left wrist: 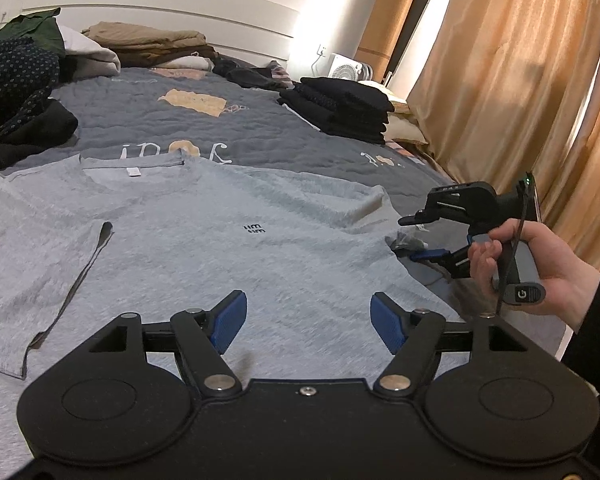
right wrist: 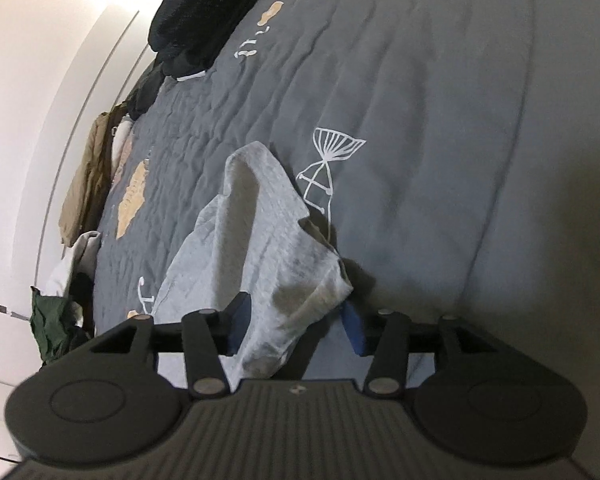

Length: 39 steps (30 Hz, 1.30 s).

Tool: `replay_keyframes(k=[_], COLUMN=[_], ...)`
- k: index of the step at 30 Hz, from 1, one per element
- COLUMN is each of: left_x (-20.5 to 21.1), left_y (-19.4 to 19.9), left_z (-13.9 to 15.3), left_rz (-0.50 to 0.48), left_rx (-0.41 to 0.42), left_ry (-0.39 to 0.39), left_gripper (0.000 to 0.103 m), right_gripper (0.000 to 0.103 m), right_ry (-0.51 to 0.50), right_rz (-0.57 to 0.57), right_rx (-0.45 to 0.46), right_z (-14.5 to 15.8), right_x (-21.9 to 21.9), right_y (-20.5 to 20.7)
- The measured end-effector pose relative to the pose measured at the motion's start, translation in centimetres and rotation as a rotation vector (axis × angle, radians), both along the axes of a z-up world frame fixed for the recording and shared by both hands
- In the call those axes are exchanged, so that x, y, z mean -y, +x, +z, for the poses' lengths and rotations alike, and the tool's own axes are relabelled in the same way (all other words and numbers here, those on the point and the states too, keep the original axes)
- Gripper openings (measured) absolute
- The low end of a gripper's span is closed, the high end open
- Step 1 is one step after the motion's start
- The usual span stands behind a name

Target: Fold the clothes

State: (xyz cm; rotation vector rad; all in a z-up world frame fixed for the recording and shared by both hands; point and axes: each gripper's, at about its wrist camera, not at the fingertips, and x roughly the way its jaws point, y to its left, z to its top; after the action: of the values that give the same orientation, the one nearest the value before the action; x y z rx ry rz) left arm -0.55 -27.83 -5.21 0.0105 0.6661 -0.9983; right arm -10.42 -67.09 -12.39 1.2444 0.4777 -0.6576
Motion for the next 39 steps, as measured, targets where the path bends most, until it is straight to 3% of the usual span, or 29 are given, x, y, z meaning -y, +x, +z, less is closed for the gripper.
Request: replay_keyframes(k=[1,4,5,8,11,15,21,24,29,33,34,36,39], left_x=[0.0,0.1,0.1,0.0,0.0,-0.3,-1.0,-1.3,-1.7,-1.9,-1.9,-2.0,-2.1], left_y=[0.0,0.1,0.1,0.1,0.3,0.8,2.1,2.7,3.2,3.4,3.4,3.5,3.5], left_z=[0.0,-0.1,-0.1,-0.2,-0.2,-0.2,-0.2,-0.4,-0.6,-0.6,-0.6,-0.5,-0.5], left_rz=[-0.001,-0.004,-0.004,-0.004,0.002,0.021,0.074,0.101,0.129,0.127,0.121,0.109,0.096], left_rx=[0.002,0.000,-0.001,0.000,-0.006,-0.027,-0.068,-0.080,-0.089,-0.088,-0.091,-0.099,-0.109], left_ry=[0.003,0.010,0.011,0.014,0.016,0.006,-0.013,-0.004,0.009,0.015,0.015,0.015,0.008], left_gripper=[0.068,0.068,0.068,0.068,0.068,0.068,0.068,0.068,0.068,0.071,0.071,0.071,0.071], right_gripper=[0.048,0.030,0.019,0.008,0.005,0.005,0.005,0.005,0.009,0.018,0.021,0.042,0.047], right_ry=[-0.002,-0.068,-0.082,-0.128,-0.215,-0.416,-0.779,-0.957,-0.927,-1.007,-0.968,-0.889,-0.764], right_rz=[0.003,0.015,0.023,0.059,0.116,0.257,0.671,0.948,1.159,1.200,1.193,1.177,1.129], right_rx=[-0.001,-0.006,-0.008,0.005,0.017,0.022,0.059,0.003,-0.183,-0.208,-0.209,-0.210,-0.235], right_z=[0.0,0.5,0.6,1.3,2.6,5.3,8.0,7.0,2.6,1.7,2.2,3.0,4.4], right_x=[0.0,-0.3,-0.3,-0.6,-1.4,-3.8,-10.8,-15.5,-18.0,-18.2,-17.9,-17.1,-15.3], right_y=[0.1,0.5,0.6,0.8,1.4,2.9,4.6,5.7,6.7,5.4,5.2,4.7,3.8])
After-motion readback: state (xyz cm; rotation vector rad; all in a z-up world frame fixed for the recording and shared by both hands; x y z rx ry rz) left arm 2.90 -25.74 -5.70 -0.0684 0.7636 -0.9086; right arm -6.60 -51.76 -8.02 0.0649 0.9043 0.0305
